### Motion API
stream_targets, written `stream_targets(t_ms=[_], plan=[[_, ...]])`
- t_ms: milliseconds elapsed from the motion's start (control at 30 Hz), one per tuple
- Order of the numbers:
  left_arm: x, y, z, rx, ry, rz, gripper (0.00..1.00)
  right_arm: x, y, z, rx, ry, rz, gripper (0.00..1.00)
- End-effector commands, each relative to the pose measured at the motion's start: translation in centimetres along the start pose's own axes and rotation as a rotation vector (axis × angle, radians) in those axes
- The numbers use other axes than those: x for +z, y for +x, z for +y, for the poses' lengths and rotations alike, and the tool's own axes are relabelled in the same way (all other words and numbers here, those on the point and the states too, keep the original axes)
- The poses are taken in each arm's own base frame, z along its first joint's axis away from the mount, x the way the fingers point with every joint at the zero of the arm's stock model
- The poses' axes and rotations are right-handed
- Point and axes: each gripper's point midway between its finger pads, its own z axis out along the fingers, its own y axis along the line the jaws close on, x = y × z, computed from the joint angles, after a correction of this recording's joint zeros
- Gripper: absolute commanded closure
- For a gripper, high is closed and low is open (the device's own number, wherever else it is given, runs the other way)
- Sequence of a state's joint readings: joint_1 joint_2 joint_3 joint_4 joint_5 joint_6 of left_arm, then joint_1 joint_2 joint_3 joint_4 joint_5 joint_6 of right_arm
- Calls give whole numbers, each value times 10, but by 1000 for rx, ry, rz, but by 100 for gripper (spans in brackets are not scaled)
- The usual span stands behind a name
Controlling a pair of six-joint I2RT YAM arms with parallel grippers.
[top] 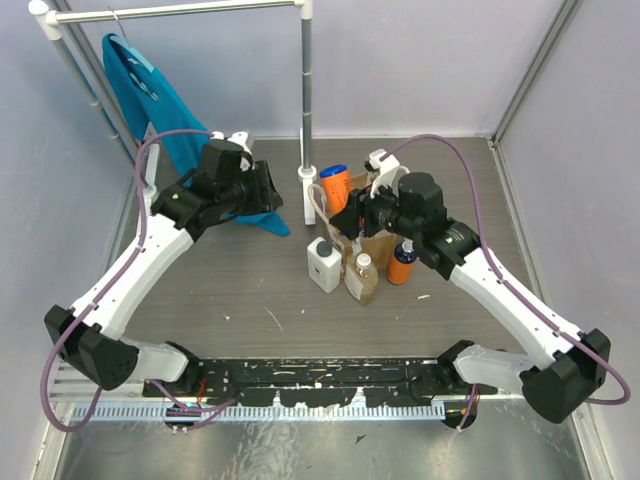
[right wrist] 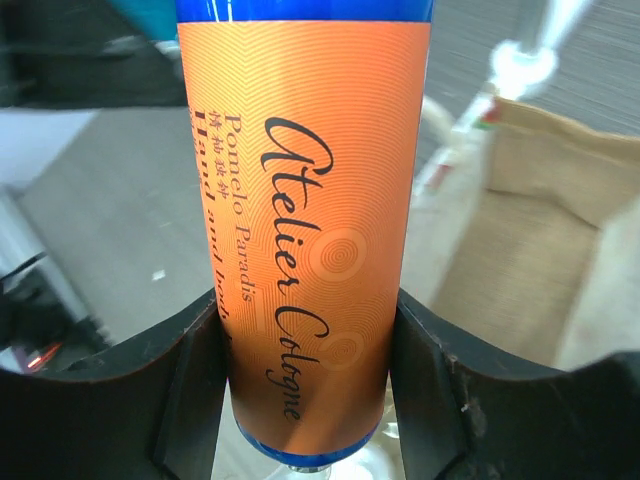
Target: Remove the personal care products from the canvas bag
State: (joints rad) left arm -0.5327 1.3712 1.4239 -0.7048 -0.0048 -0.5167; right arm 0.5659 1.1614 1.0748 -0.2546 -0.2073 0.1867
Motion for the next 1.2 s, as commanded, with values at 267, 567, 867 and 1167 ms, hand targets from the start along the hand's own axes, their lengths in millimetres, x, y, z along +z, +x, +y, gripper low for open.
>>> stream_targets(t_ms=[267,567,867,1167], plan=[[-127,-36,-136,153,858,-257,1,-74,-80,123,-96,-522,-164,99],[-209,-28,-175,184,1273,-263,2,-104,-109,157,-82,-702,-214,99],[-195,-18,-195,186,1319,-161,1,-147,-128,189,-88,-898,-268,99],[-204,-35,-199,191,1272,-235,2,-149,-123,195,-45,-955,-219,99]])
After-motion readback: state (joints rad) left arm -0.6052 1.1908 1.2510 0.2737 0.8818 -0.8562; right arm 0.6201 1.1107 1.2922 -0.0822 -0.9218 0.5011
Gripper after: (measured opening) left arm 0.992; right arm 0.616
